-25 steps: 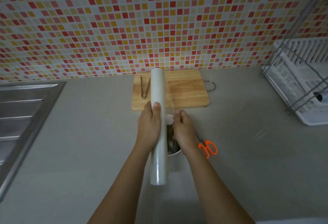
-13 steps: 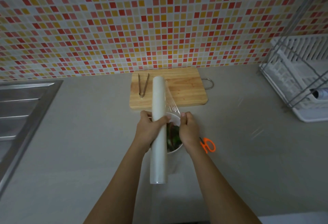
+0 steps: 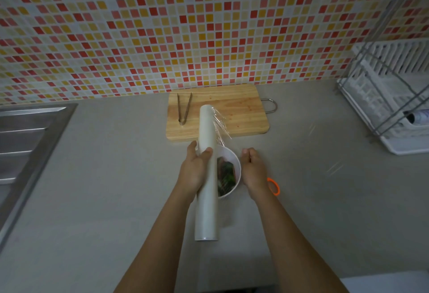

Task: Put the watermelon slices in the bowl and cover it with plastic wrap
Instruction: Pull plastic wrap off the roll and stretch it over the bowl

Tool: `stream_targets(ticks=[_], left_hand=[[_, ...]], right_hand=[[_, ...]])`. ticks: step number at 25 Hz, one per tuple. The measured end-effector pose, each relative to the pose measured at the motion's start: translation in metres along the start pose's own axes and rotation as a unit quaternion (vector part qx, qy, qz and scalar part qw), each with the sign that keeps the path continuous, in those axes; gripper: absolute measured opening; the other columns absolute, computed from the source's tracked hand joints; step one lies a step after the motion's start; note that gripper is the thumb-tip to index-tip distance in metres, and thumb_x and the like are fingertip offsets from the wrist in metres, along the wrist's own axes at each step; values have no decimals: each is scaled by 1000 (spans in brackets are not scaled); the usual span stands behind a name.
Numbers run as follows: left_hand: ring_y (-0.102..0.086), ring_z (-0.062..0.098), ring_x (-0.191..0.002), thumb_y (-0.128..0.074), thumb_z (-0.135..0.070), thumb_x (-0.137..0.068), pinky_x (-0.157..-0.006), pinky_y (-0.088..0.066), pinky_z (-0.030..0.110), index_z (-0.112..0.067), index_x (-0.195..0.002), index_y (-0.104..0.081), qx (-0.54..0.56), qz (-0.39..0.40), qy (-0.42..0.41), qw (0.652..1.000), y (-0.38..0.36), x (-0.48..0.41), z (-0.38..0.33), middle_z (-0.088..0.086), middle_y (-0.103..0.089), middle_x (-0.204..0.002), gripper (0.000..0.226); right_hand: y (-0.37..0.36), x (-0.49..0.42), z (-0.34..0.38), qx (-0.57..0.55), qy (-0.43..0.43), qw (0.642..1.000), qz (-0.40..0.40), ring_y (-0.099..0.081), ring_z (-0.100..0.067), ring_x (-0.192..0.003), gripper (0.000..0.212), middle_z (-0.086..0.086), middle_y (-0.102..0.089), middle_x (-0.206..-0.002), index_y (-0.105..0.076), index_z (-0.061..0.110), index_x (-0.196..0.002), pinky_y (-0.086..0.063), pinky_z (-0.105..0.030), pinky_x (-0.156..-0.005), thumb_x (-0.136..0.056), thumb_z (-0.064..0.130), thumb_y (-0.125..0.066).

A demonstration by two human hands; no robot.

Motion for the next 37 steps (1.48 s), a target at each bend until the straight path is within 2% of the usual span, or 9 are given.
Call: stream_targets(ticks=[4, 7, 12, 16, 19, 22, 27, 33, 37], left_hand=[[-58, 25, -105, -53, -46, -89, -85, -43, 32, -20, -138, -39, -106, -65, -100, 987, -6, 8, -12, 10, -60, -125, 57], [-57, 33, -109, -56, -39, -89, -88, -44, 36, -13, -134, -43, -136, -121, -129, 975, -10, 15, -18, 16, -62, -120, 53], [-54, 34, -111, -57, -36, -88, -89, -42, 38, -12, -135, -41, -149, -135, -140, 969, -13, 16, -21, 18, -58, -122, 55], [-52, 33, -114, -57, -36, -88, -90, -39, 36, -13, -136, -40, -147, -131, -137, 971, -15, 16, -17, 17, -57, -124, 55], [-53, 32, -114, -57, -36, -89, -87, -39, 34, -14, -134, -41, -145, -132, -136, 971, -17, 16, -17, 15, -57, -124, 53], [-54, 31, -112, -56, -37, -89, -88, -41, 36, -14, -134, -41, -138, -127, -136, 973, -16, 16, -19, 15, -58, -123, 53], [-54, 29, -111, -56, -35, -89, -81, -36, 29, -13, -133, -42, -138, -131, -138, 972, -16, 18, -19, 13, -57, -123, 50], [-53, 24, -109, -53, -34, -91, -80, -38, 30, -14, -133, -40, -111, -137, -123, 977, -12, 23, -12, 12, -54, -125, 48], [-52, 25, -113, -55, -34, -91, -87, -38, 29, -13, -133, -41, -130, -134, -133, 973, -13, 24, -12, 11, -55, -127, 49]], right_hand=[[-2, -4, -8, 2, -4, 1000, -8, -47, -23, -76, 27, -4, -52, -77, -46, 15, -75, -20, -29, -59, -97, 23, -34], [-8, -7, -15, -8, -15, 1000, 8, -49, -23, -78, 29, -2, -54, -75, -45, 19, -71, -22, -28, -59, -97, 23, -34], [-13, -22, -41, -64, -114, 991, 28, -57, -30, -107, 42, -17, -63, -114, -57, 3, -112, -43, -40, -97, -98, 27, -27], [6, -41, -15, -120, -79, 989, -40, -59, -25, -76, 40, -4, -63, -73, -60, 2, -100, -48, -39, -82, -96, 30, -32], [-17, -55, 22, -45, -67, 994, 74, -60, -26, -87, 48, -10, -67, -90, -59, 17, -81, -45, -38, -86, -96, 47, -25], [-40, -62, 36, -9, -117, 979, 170, -58, -23, -84, 67, -6, -64, -86, -65, 12, -89, -43, -34, -84, -92, 59, -18], [-43, -73, 35, -99, -113, 984, 94, -49, -13, -57, 38, 4, -55, -62, -56, 18, -61, -32, -23, -51, -91, 38, -48], [-40, -74, 12, -127, -158, 979, 16, -48, -13, -62, 23, 1, -58, -76, -64, 13, -91, -38, -27, -60, -93, 27, -46], [-45, -73, 5, -195, -236, 950, 60, -45, -13, -56, 22, -2, -51, -70, -52, 13, -70, -38, -25, -54, -90, 14, -42]])
Point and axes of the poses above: each hand's wrist, its own x-axis away from the middle knuckle, its own y-axis out of the back of the hand, z = x × y, the point moved 7 cm from there along -x, towards the middle knuckle
